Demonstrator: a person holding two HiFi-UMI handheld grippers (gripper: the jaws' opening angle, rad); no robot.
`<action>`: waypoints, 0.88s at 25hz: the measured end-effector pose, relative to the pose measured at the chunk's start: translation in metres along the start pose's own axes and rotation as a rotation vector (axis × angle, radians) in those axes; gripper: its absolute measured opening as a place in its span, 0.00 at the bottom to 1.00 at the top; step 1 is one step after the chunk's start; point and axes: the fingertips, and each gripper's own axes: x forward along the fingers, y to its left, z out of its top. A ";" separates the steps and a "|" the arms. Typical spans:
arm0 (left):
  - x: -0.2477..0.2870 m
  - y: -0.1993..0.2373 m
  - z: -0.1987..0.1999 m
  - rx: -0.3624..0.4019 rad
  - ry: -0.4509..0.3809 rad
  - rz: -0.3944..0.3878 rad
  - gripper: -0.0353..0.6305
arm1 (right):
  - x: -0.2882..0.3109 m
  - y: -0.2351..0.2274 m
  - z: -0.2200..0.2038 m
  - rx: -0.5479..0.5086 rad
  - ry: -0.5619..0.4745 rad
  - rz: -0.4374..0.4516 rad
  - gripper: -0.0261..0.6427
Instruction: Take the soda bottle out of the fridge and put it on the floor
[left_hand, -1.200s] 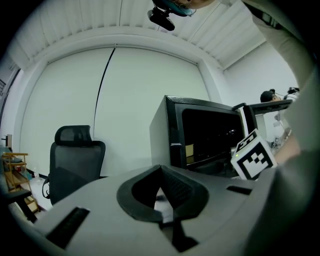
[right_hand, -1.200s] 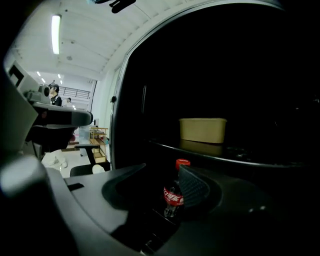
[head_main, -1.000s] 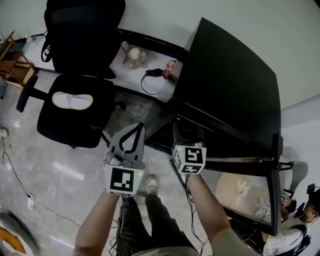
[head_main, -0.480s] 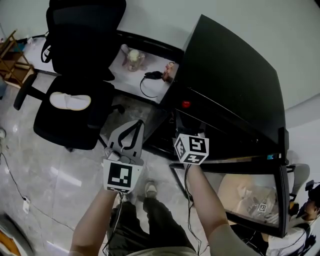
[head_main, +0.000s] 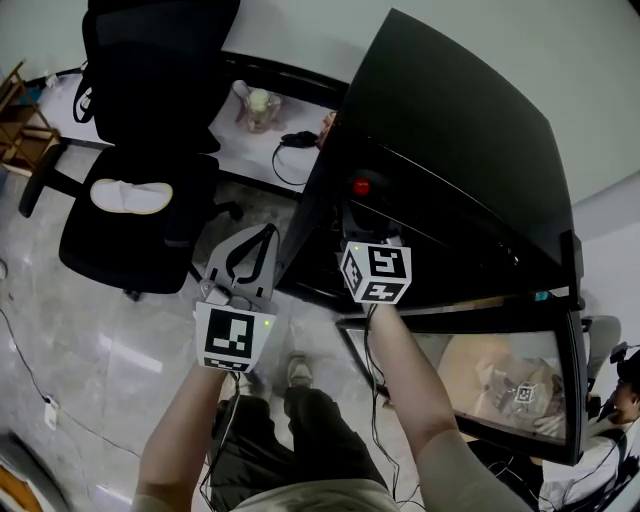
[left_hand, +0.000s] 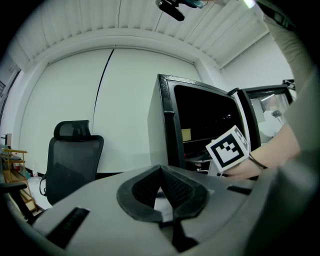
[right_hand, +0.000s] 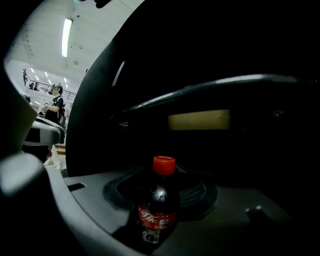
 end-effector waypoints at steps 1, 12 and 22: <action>0.000 0.000 -0.001 -0.001 0.002 0.000 0.06 | -0.001 0.000 0.001 0.011 -0.002 0.003 0.25; -0.005 0.010 0.001 -0.002 0.025 -0.001 0.06 | -0.022 0.005 0.003 0.020 0.039 0.012 0.20; -0.012 0.020 0.021 -0.022 0.059 0.007 0.06 | -0.054 0.024 0.001 0.012 0.109 0.047 0.20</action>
